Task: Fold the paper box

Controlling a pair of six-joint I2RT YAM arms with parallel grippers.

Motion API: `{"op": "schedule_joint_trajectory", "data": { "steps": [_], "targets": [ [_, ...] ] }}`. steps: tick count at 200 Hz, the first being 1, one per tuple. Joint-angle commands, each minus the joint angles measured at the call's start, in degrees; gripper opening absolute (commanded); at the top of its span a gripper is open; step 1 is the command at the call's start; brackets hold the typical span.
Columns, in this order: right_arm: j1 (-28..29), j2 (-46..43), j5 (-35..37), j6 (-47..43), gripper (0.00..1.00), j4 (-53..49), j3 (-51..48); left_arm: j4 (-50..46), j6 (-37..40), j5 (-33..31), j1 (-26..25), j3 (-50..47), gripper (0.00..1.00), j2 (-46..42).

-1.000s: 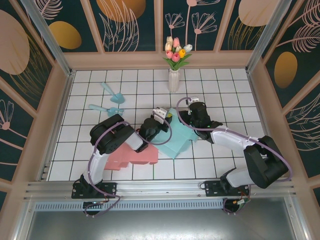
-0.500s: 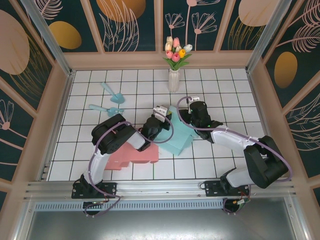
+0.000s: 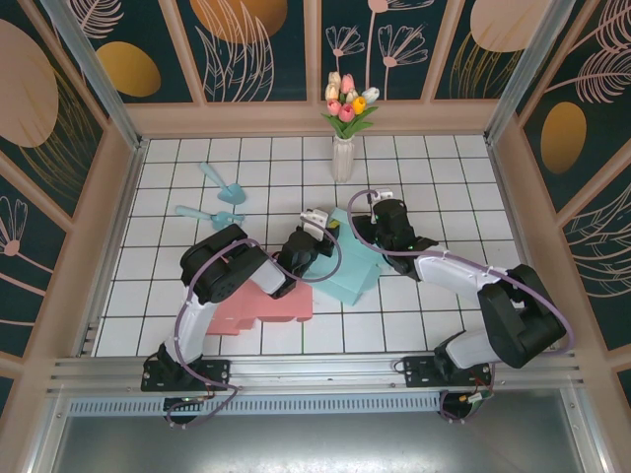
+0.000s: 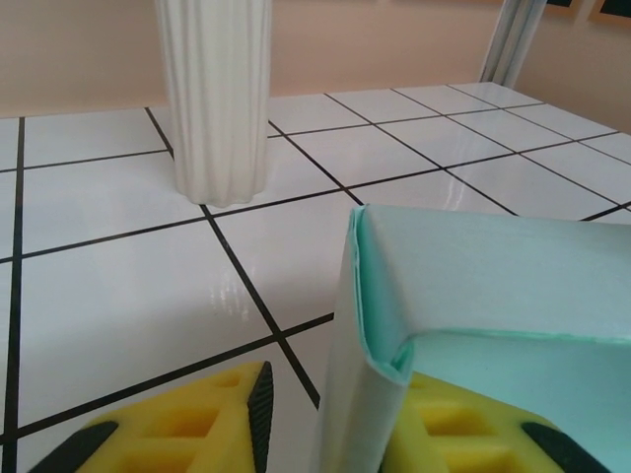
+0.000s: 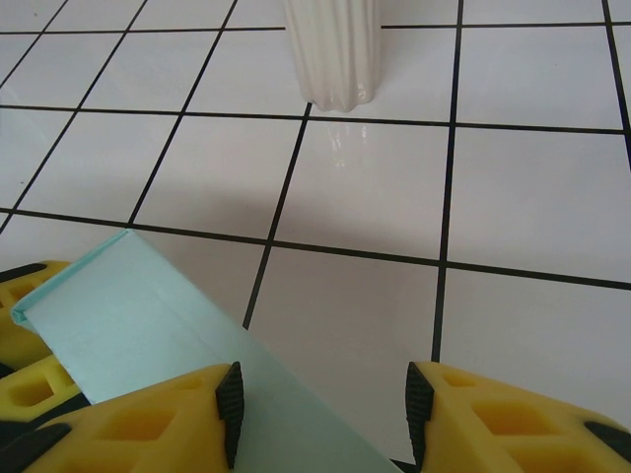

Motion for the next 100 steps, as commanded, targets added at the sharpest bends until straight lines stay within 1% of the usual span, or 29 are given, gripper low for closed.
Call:
{"op": "schedule_joint_trajectory", "data": {
  "steps": [1,23,38,54,70,100],
  "targets": [
    [-0.22,1.78,0.34,0.67,0.49,-2.49,-0.06,-1.17,-0.44,-1.46,0.32,-0.39,0.34,1.27],
    [-0.22,2.05,0.31,0.69,0.49,-2.50,0.03,-3.45,-1.14,-2.53,0.34,1.07,0.32,2.68],
    [-0.22,2.37,0.25,0.80,0.49,-2.47,0.04,-2.86,-1.40,-2.38,0.32,1.04,0.28,3.14],
    [-0.22,2.55,0.35,0.83,0.49,-2.44,0.02,-3.33,-1.57,-3.78,0.32,1.33,0.24,3.00],
    [-0.22,2.75,0.39,0.99,0.49,-2.47,0.13,-4.95,-1.58,-5.41,0.32,2.23,0.16,2.82],
    [-0.23,2.58,1.14,1.19,0.49,-2.51,0.13,-4.65,-1.73,-5.74,0.39,2.20,0.00,3.08]
  ]
}}
